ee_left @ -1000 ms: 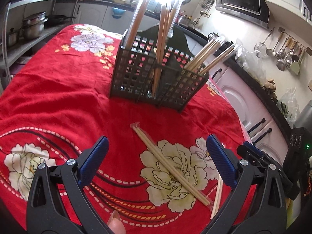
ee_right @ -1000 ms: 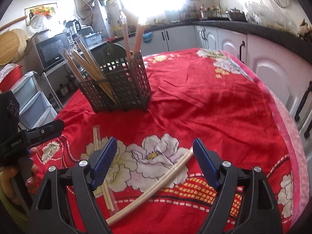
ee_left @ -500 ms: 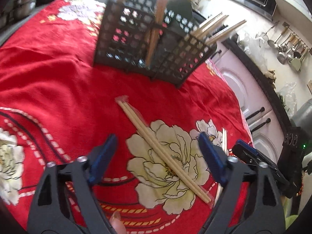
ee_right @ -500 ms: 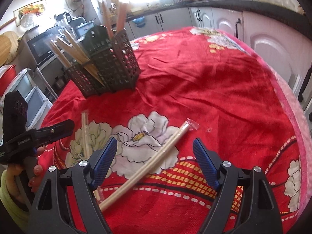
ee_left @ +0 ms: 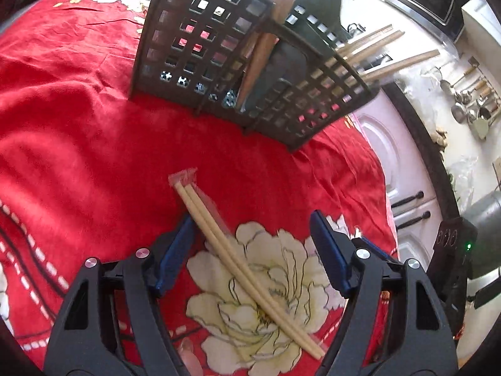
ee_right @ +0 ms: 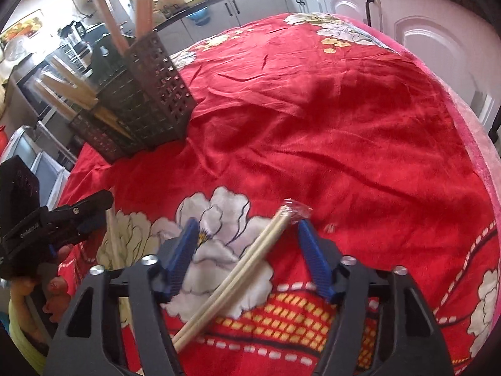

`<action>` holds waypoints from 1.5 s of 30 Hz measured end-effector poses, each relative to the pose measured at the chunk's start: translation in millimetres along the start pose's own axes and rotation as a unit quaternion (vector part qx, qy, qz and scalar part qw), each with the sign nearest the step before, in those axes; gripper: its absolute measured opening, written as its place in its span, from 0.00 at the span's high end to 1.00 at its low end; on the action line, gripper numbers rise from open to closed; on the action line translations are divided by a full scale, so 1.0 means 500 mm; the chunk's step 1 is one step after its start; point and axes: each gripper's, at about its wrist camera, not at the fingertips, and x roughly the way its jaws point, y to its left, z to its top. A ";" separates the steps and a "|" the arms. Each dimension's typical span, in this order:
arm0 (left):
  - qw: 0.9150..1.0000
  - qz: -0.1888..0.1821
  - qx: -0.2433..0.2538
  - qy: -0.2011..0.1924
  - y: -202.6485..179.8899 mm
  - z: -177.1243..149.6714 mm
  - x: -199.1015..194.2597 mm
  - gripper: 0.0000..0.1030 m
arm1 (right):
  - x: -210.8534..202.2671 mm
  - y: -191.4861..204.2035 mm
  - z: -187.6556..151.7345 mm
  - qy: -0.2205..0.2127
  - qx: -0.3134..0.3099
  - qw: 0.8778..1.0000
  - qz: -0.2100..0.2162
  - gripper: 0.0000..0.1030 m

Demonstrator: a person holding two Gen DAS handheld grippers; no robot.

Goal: Organize utensils
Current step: 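Close the left gripper on a sleeved chopstick while the right gripper grasps the other, then lift both held chopsticks and carry them over the grey caddy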

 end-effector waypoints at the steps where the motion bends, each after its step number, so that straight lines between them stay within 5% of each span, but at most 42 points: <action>1: 1.000 0.003 0.001 0.000 0.000 0.004 0.002 0.37 | 0.003 0.000 0.003 0.000 -0.004 1.000 -0.006 0.57; 3: 1.000 0.017 0.009 -0.001 -0.005 0.011 0.009 0.42 | 0.007 -0.005 0.008 0.001 -0.002 1.000 -0.004 0.76; 6: 0.999 0.046 0.022 -0.004 -0.011 0.023 0.017 0.51 | 0.010 -0.009 0.010 0.000 -0.001 1.000 0.003 0.82; 16: 0.996 0.090 0.024 -0.008 0.013 0.058 0.026 0.84 | 0.006 0.009 0.009 -0.006 -0.002 0.999 0.053 0.89; 30: 0.997 0.069 0.024 -0.028 0.020 0.054 -0.018 0.92 | -0.044 0.068 0.022 -0.040 -0.044 0.996 0.069 0.91; 45: 0.985 0.032 0.076 -0.149 -0.048 0.045 -0.229 0.97 | -0.143 0.156 0.041 -0.106 -0.096 0.985 0.094 0.94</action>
